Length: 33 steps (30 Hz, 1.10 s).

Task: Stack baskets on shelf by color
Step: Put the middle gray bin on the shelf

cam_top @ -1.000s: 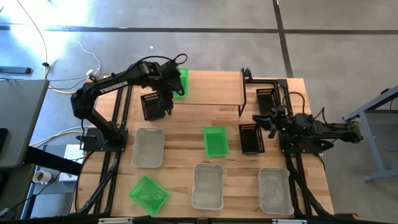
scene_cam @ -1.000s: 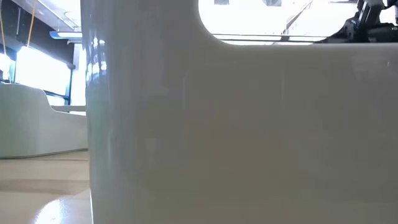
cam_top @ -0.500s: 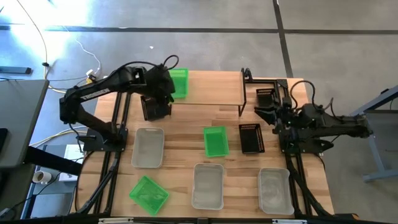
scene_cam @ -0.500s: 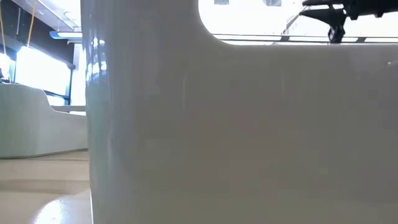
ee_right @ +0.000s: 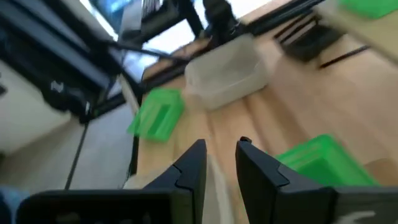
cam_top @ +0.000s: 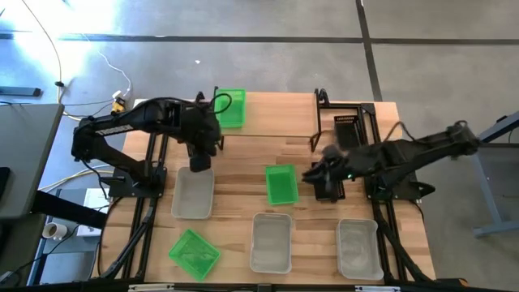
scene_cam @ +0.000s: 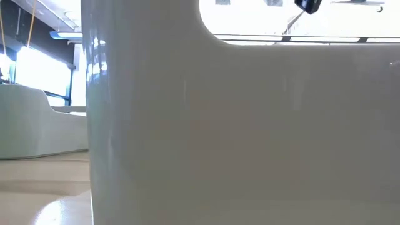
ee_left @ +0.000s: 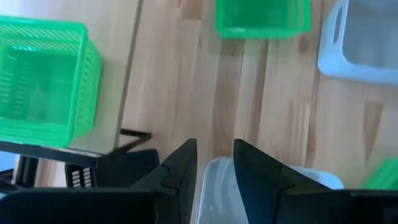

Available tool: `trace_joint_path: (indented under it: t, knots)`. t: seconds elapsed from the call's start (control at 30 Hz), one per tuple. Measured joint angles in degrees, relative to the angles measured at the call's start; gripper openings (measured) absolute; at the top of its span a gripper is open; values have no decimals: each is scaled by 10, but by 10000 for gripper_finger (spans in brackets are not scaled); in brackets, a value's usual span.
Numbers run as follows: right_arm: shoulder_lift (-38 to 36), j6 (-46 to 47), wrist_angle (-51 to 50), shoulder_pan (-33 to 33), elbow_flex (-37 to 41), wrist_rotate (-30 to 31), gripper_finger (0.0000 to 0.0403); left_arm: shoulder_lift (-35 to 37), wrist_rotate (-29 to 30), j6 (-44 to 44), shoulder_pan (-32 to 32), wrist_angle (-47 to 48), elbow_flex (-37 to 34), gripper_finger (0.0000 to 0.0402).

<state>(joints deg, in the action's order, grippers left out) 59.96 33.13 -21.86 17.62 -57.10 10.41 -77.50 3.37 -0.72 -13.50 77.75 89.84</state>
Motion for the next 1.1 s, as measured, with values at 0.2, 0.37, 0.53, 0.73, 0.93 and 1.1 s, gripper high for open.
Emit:
trace_joint_path:
  t: [0.2, 0.37, 0.53, 0.73, 0.93, 1.1]
  knots:
    - [113, -1, -26, 54, -94, 0, 73, 0, 0, -10, 5, 3, 0, 97]
    - [183, -1, -27, 88, -140, 0, 73, 0, 4, -10, 5, 4, 0, 97]
    - [248, 13, -27, 114, -172, 0, 75, 0, 8, -10, 5, 4, 0, 97]
    - [320, 51, -24, 129, -197, -41, 112, 0, 12, -10, 5, 4, 0, 97]
    - [385, 41, 17, 155, -216, -76, 145, 0, 24, -10, 5, 4, 0, 97]
    - [431, 42, 18, 176, -235, -77, 144, 0, 24, -10, 5, 4, 0, 97]
